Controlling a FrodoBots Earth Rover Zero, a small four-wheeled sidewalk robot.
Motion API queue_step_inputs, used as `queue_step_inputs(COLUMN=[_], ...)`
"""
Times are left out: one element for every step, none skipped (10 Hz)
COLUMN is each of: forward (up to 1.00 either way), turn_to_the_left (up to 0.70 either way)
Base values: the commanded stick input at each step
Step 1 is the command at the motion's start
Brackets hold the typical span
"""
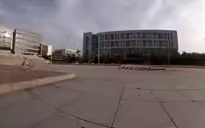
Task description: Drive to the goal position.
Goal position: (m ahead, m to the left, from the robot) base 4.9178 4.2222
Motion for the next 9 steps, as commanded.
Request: queue_step_inputs(forward=[0.7,0.7,0.7,0.7,0.7,0.7,0.7,0.7,0.7], turn_to_the_left=[0.0,0.0,0.0,0.0,0.0,0.0,0.0,0.0,0.0])
